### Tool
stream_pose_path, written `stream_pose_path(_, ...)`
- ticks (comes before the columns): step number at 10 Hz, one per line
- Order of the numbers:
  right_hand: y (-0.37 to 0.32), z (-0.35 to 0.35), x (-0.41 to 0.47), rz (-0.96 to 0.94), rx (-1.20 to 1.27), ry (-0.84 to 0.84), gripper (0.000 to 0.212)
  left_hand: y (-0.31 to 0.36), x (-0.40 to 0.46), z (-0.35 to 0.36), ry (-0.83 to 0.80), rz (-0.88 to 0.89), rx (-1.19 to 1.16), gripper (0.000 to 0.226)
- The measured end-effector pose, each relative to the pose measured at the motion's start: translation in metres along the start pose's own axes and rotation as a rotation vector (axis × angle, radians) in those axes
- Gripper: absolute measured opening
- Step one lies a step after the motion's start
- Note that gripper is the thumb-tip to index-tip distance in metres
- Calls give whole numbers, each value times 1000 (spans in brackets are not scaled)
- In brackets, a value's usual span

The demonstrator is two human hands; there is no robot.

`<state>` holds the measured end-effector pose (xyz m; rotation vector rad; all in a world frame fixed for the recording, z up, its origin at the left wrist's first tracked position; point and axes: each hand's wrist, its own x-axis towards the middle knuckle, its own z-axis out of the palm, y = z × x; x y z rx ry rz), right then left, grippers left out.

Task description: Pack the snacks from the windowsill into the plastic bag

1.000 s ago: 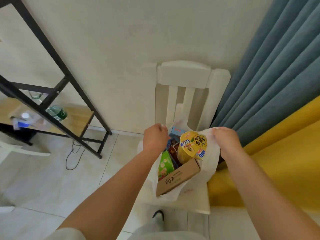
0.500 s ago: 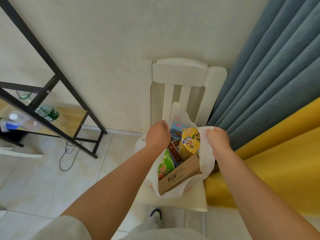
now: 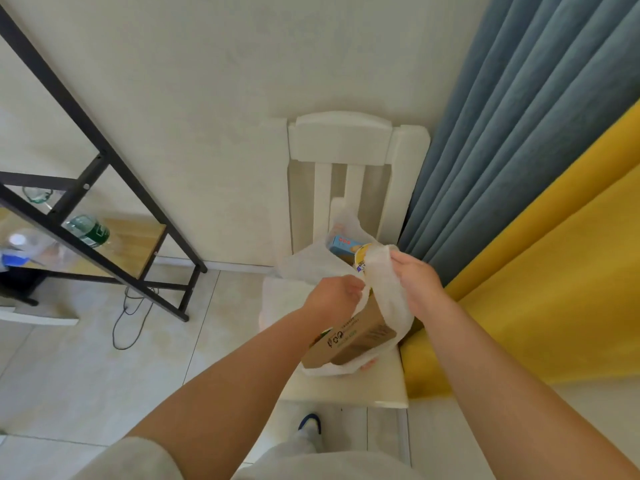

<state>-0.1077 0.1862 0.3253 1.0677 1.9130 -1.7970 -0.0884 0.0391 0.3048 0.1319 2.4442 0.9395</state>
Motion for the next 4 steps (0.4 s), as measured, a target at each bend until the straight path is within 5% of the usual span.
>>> stream_pose_path(2, 36, -15, -34, -128, -71, -325, 34, 7, -34, 29, -170, 9, 86, 31)
stream_pose_path(4, 81, -37, -55, -98, -165, -263, 23, -12, -65, 54, -55, -104, -1, 26)
